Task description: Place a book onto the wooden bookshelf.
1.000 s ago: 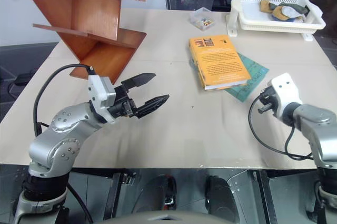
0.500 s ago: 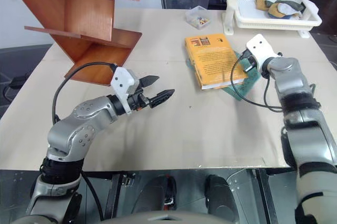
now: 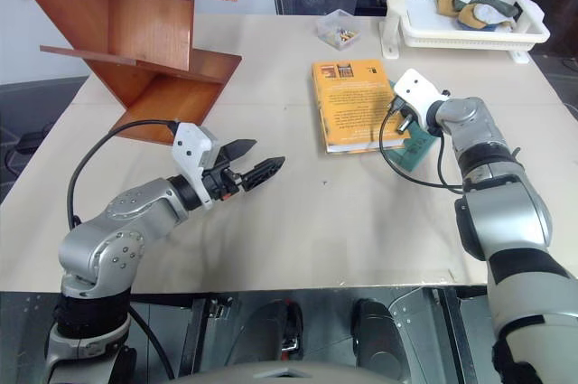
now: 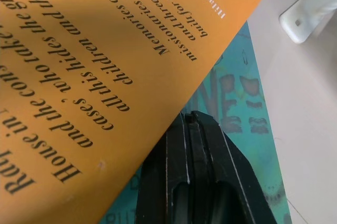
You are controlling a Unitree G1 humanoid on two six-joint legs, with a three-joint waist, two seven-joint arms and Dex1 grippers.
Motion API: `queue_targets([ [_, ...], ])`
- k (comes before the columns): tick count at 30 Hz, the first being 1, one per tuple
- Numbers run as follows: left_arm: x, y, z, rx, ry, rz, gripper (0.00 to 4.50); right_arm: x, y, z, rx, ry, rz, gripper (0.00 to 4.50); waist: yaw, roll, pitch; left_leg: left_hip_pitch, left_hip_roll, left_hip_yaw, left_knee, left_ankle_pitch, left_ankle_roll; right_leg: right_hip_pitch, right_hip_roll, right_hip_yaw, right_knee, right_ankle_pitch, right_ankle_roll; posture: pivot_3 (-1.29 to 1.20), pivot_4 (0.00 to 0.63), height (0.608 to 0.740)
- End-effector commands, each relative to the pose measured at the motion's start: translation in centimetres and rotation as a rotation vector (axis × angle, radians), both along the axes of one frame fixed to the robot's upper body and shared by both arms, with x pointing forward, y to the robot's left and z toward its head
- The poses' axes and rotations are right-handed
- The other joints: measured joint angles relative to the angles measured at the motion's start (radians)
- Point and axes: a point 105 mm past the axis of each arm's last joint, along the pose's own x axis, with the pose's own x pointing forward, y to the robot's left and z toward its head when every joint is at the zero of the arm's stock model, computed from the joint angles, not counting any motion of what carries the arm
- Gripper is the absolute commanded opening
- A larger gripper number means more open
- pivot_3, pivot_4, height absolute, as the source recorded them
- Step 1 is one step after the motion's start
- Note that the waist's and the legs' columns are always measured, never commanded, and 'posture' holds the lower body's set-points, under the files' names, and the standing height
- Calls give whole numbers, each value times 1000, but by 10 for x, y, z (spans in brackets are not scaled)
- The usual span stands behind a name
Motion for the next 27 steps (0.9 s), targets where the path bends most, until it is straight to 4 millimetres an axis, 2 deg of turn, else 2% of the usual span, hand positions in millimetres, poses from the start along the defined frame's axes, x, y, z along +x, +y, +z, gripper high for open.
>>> queue_targets([
  [1,1,-2,11,-20,-17,-6,4500,3,-10,22,16,-77,-24,85,0,0,0,0,0,0,0,0,0,0,0,0,1,0,0,0,150,740],
  [7,16,-2,6,-76,89,-12,4500,-8,-31,46,43,-139,2,85,5,0,0,0,-1,0,0,0,0,0,0,0,1,0,0,0,150,740],
  [8,23,-4,9,-105,101,-14,4500,-16,-36,54,67,-180,5,624,4,0,0,0,-1,-1,0,0,0,0,0,0,0,0,0,0,150,740],
  [9,27,-5,11,-124,110,-17,4500,-24,-38,60,80,-206,10,834,8,0,0,-1,0,-1,1,0,0,0,0,0,1,0,0,0,150,740],
  [11,40,-7,18,-178,131,-20,4500,-60,-39,67,119,-248,27,1774,22,0,0,-1,0,-2,1,0,0,1,0,-2,0,0,0,0,150,740],
  [14,57,-8,24,-220,157,-34,4500,-126,-9,70,284,-235,116,3167,31,1,0,-2,0,-4,0,0,-1,0,-1,-4,0,0,0,0,150,740],
  [16,71,-12,25,-227,171,-52,4500,-170,13,61,356,-218,144,4098,14,2,0,-2,0,-4,0,0,-1,-1,0,-3,1,0,0,0,150,740],
  [17,77,-14,25,-241,184,-61,4500,-185,22,59,401,-210,134,4311,9,2,1,1,0,-4,1,0,-1,0,1,0,0,-1,2,0,150,740],
  [19,87,-18,22,-229,183,-73,4500,-202,31,58,471,-213,96,4311,23,-2,-2,1,-1,-4,2,1,-1,2,0,-3,1,-3,5,0,150,740],
  [22,98,-29,17,-167,156,-113,4500,-220,41,54,507,-216,45,4311,24,-2,-2,4,0,-9,2,-2,3,5,1,-3,2,-5,1,0,150,740],
  [27,109,-38,14,-120,103,-160,4500,-228,49,54,559,-217,32,4311,27,-3,-1,4,-1,-8,4,-2,4,5,-1,-1,2,-3,-3,0,150,740],
])
